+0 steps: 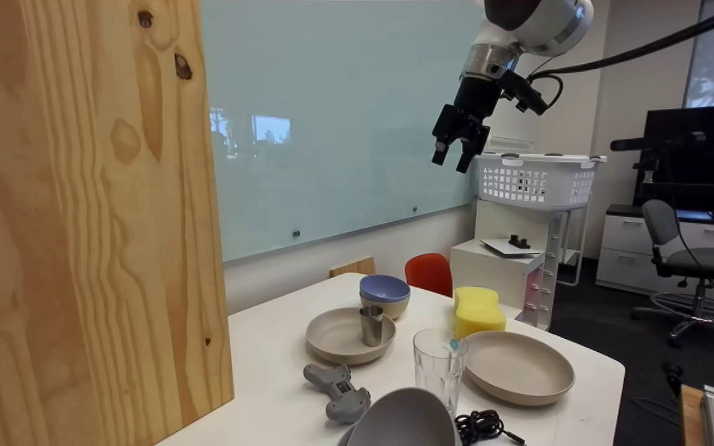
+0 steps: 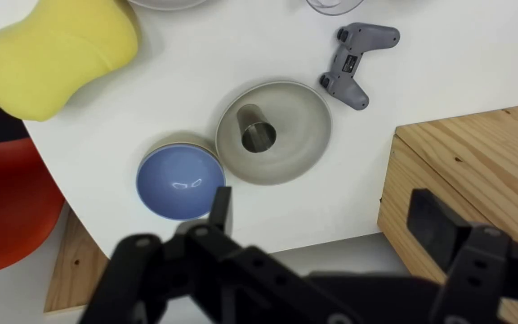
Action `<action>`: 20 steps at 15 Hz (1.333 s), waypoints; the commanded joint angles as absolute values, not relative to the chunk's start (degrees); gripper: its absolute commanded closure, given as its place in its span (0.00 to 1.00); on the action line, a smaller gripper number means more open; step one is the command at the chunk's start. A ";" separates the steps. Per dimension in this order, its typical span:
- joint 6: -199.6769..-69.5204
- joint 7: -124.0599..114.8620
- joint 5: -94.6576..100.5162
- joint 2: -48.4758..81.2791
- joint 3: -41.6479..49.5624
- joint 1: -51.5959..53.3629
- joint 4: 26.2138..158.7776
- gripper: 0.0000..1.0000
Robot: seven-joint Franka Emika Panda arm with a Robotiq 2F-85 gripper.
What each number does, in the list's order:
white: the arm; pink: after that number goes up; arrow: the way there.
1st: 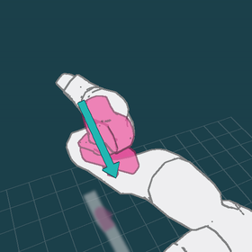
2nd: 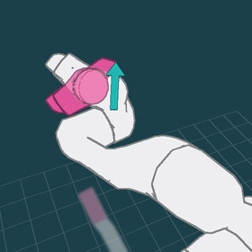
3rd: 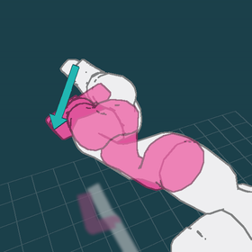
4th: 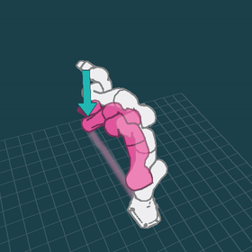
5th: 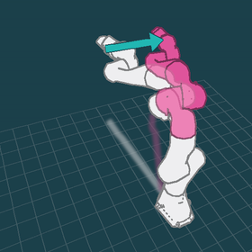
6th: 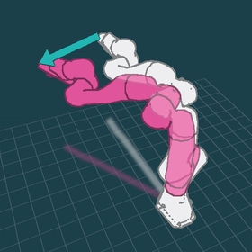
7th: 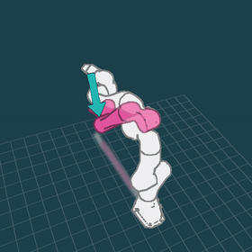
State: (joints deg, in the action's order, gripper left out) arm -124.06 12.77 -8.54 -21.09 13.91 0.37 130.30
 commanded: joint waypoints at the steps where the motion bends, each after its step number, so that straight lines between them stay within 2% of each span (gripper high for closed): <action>1: -123.87 13.27 -9.20 -20.92 12.54 -1.19 130.18 0.00; 10: -139.04 18.05 -9.12 -18.09 17.23 -5.37 128.17 0.00; 15: -140.21 17.38 -10.59 -16.32 21.70 -8.38 128.21 0.00; 20: -133.06 14.99 -12.64 -12.87 24.06 -10.96 126.69 0.00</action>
State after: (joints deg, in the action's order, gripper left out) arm -137.69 15.56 -10.11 -16.54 23.10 -9.44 128.67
